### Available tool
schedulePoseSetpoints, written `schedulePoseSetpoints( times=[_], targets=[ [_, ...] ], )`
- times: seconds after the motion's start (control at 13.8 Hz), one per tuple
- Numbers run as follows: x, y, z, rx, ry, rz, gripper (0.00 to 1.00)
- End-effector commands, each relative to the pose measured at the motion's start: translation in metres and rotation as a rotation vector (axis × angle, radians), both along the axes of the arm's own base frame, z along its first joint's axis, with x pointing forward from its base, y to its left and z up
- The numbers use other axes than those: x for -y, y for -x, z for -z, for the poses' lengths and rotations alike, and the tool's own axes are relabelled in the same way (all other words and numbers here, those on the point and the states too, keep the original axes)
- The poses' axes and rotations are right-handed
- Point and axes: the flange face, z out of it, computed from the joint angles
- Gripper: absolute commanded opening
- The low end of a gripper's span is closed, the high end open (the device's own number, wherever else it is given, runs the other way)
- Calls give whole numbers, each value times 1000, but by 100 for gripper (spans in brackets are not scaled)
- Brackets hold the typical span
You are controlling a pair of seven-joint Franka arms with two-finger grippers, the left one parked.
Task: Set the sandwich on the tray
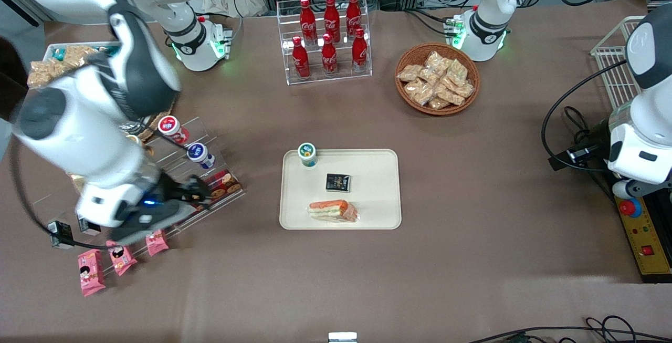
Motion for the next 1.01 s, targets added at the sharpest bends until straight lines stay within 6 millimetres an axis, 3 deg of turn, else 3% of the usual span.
schedulePoseSetpoints(
  times=[0.0, 0.22, 0.43, 0.72, 0.94],
  targets=[
    [45, 21, -29, -59, -2, 82, 96],
    [92, 34, -50, -83, 33, 176, 96],
    [106, 44, -66, -80, 67, 200, 96],
    [113, 50, -77, -64, 70, 290, 96],
    [98, 51, -75, -67, 76, 346, 97]
  ],
)
